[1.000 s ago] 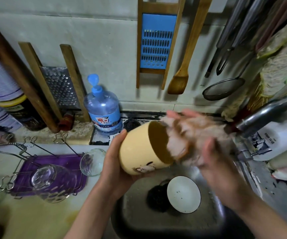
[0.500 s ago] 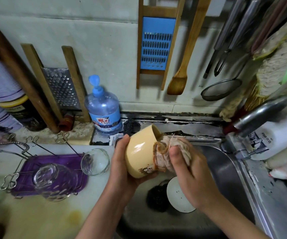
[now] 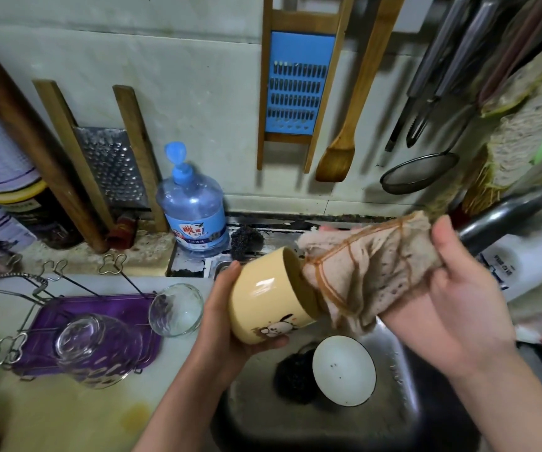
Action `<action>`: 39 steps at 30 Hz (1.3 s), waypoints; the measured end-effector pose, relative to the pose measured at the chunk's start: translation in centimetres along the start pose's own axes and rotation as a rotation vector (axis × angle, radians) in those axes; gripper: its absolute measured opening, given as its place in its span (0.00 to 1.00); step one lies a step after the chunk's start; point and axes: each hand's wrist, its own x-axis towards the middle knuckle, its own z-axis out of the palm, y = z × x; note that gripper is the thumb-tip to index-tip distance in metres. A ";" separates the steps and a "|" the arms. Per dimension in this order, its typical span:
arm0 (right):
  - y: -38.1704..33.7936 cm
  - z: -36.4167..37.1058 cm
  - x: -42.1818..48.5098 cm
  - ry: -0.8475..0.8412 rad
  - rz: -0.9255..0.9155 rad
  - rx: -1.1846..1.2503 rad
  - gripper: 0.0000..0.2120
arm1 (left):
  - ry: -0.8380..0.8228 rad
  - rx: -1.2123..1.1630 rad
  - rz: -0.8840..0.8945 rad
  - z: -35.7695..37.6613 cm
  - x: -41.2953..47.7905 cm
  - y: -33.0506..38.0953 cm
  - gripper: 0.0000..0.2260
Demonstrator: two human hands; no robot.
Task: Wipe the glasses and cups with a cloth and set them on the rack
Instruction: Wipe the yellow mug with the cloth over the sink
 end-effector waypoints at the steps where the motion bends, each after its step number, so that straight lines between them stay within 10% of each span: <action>1: 0.8 -0.4 0.2 -0.076 0.004 -0.013 0.35 | 0.001 -0.021 -0.018 0.1 0.1 -0.1 0.15; 6: 3.9 0.0 0.8 0.033 -0.299 -1.436 0.31 | -0.032 -0.134 -0.063 0.9 0.7 -0.8 0.20; 8: 4.7 -0.5 1.3 0.147 -0.472 -1.613 0.32 | 0.004 -0.161 -0.082 1.1 0.9 -0.9 0.24; 11: 4.7 -1.1 1.9 0.307 -0.658 -1.626 0.33 | 0.026 -0.220 -0.141 1.2 1.0 -1.3 0.23; 17: 3.9 -1.4 1.7 0.058 -0.211 -1.278 0.43 | 0.088 -0.251 -0.141 1.3 1.0 -1.7 0.23; 25: 4.9 -2.0 3.2 0.216 -0.397 -1.146 0.07 | 0.121 -0.212 -0.090 1.1 0.8 -1.7 0.19; 29: 5.5 -1.9 3.0 0.260 -0.501 -1.078 0.05 | 0.071 -0.164 -0.112 1.2 0.1 -1.8 0.19; 34: 7.5 -2.3 2.2 -0.116 -0.462 -1.532 0.28 | -0.004 -0.127 -0.113 0.6 -0.2 -1.4 0.22; 37: 6.3 -1.9 2.2 -0.108 -0.310 -1.368 0.26 | -0.041 -0.005 -0.129 0.2 -0.5 -0.8 0.20; 39: 5.2 -1.4 2.2 -0.125 0.006 -1.162 0.42 | -0.069 0.074 -0.107 0.1 -0.6 -0.5 0.17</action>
